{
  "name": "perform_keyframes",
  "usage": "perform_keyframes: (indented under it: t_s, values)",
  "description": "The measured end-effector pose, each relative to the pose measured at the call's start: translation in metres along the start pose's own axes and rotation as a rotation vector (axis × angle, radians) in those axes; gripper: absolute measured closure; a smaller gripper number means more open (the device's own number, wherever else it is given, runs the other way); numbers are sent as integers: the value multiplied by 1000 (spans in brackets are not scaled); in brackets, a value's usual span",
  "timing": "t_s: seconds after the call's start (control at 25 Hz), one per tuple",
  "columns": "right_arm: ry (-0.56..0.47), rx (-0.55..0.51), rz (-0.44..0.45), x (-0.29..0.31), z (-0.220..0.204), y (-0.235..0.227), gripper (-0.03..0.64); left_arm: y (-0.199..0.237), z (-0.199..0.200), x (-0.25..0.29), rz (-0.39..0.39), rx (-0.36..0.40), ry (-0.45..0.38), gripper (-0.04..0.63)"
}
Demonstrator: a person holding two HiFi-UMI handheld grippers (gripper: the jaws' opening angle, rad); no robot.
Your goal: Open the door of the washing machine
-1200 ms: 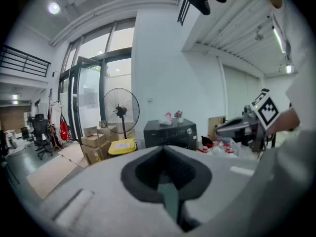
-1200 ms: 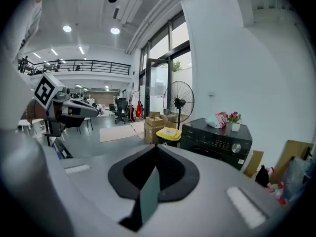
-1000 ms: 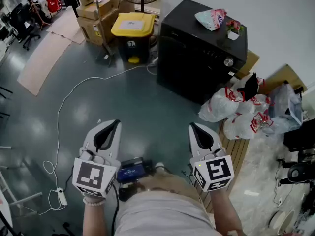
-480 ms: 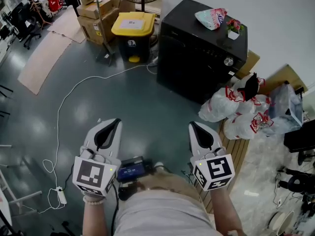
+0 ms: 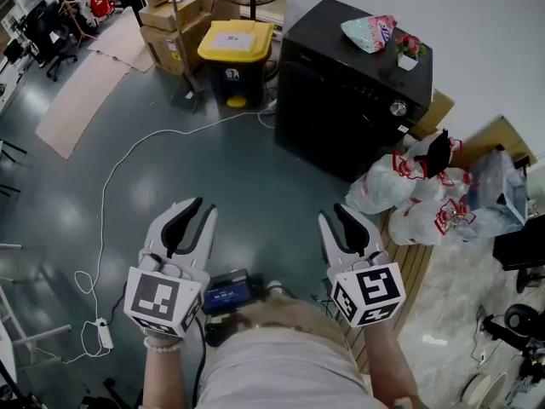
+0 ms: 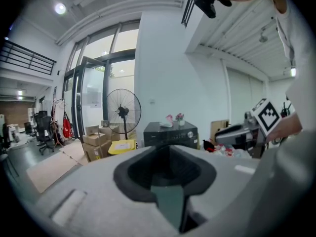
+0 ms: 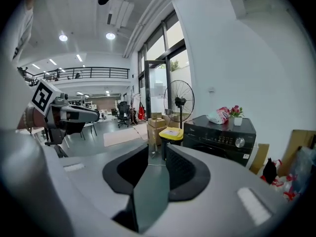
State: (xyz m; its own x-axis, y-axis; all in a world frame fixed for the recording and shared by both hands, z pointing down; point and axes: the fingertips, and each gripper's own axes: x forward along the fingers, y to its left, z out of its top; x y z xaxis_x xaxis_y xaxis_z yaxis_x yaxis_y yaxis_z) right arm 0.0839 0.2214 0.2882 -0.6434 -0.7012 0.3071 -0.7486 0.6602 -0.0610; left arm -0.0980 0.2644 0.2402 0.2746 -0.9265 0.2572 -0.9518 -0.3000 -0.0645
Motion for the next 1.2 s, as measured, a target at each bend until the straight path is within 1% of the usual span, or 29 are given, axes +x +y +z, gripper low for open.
perform_keyframes:
  t_s: [0.16,0.44,0.6,0.72,0.8,0.92,1.2]
  values:
    - [1,-35,10,-7,-2,-4,518,-9,6,0,9,6,-10,514]
    - [3,-35,-13,-19,-7,-18,518,-25,7,7,-5,9,-20,514]
    - [-4,-39,-28,-19,-5,-23,518,-24,13,13,-16,15,-33,514]
    - [-9,-18,-46,-16,-1,-28,518,-22,16,22,-38,25,-40,514]
    - [-23,4,-51,-11,1,-33,518,-22,14,32,-62,34,-36,514]
    - [-29,1,-64,1,4,-44,518,-17,12,49,-86,39,-30,514]
    - [-12,0,-94,48,22,-63,518,17,25,98,-118,33,-37,514]
